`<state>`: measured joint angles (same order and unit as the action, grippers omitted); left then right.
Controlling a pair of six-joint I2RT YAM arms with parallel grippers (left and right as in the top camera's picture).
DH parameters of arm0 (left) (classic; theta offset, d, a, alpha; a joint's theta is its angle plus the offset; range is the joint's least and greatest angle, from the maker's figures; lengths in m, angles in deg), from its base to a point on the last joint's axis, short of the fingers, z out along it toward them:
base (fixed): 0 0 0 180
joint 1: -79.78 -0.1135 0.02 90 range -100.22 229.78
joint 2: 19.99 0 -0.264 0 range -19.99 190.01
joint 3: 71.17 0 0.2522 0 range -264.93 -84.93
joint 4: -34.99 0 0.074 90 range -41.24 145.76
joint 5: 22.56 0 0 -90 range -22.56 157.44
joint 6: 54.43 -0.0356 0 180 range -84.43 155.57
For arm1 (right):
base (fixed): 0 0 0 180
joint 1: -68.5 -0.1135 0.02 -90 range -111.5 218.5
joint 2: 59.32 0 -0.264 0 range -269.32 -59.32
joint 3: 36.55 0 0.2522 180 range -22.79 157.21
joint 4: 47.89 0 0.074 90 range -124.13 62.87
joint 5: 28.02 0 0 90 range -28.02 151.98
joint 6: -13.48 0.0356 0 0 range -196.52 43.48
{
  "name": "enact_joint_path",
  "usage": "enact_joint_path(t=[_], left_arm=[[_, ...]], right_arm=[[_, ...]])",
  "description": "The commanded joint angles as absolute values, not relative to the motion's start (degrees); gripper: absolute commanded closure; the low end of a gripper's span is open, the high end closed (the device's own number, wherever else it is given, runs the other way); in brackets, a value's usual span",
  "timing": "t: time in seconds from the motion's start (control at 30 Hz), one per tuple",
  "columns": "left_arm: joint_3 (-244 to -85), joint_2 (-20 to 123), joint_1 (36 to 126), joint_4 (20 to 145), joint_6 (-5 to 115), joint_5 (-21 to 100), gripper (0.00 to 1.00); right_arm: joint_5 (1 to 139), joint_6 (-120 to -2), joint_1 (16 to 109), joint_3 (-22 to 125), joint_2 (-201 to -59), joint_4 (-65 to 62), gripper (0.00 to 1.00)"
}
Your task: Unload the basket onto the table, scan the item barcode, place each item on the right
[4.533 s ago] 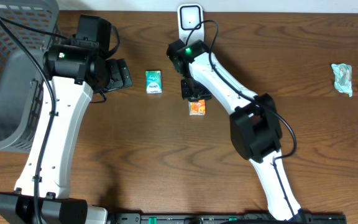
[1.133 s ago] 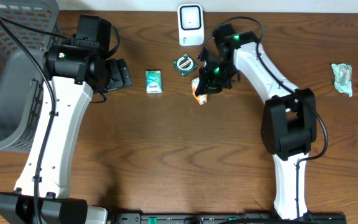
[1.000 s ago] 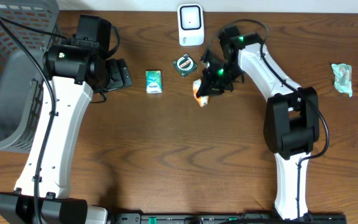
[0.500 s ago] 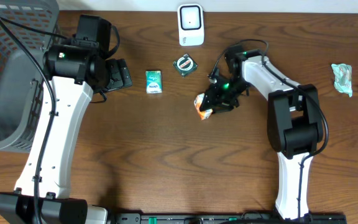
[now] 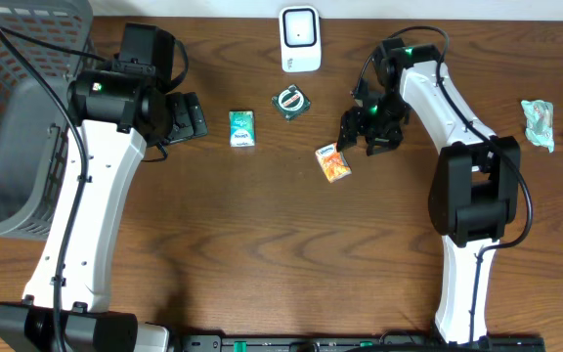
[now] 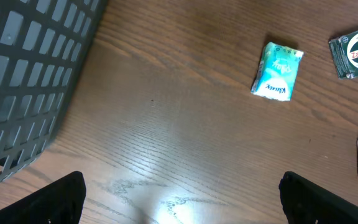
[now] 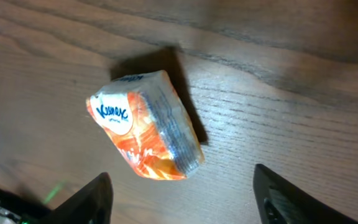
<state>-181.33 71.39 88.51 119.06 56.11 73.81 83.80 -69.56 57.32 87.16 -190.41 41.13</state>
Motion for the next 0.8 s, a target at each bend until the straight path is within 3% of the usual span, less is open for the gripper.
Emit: enact_joint_path(t=[0.0,0.1,0.2,0.27,0.43,0.77], left_arm=[[-181.9,71.0,88.4,119.2,55.5,74.6,0.02],[-181.9,71.0,88.4,119.2,55.5,74.6,0.02],[-181.9,71.0,88.4,119.2,55.6,74.6,0.02],[-181.9,71.0,88.4,119.2,55.6,74.6,0.02],[-181.9,71.0,88.4,119.2,55.5,74.6,0.02],[-181.9,71.0,88.4,119.2,55.5,74.6,0.02]], right_arm=[[82.9,-69.9,57.2,87.3,-190.7,39.6,0.23],[83.4,-70.0,57.1,86.9,-190.7,37.3,0.17],[83.6,-70.5,57.0,86.4,-190.7,37.0,0.01],[83.5,-72.9,56.7,85.9,-190.7,37.5,0.03],[83.5,-75.1,55.2,84.5,-190.7,37.5,0.23],[86.1,-75.1,54.5,81.5,-190.7,34.0,0.23]])
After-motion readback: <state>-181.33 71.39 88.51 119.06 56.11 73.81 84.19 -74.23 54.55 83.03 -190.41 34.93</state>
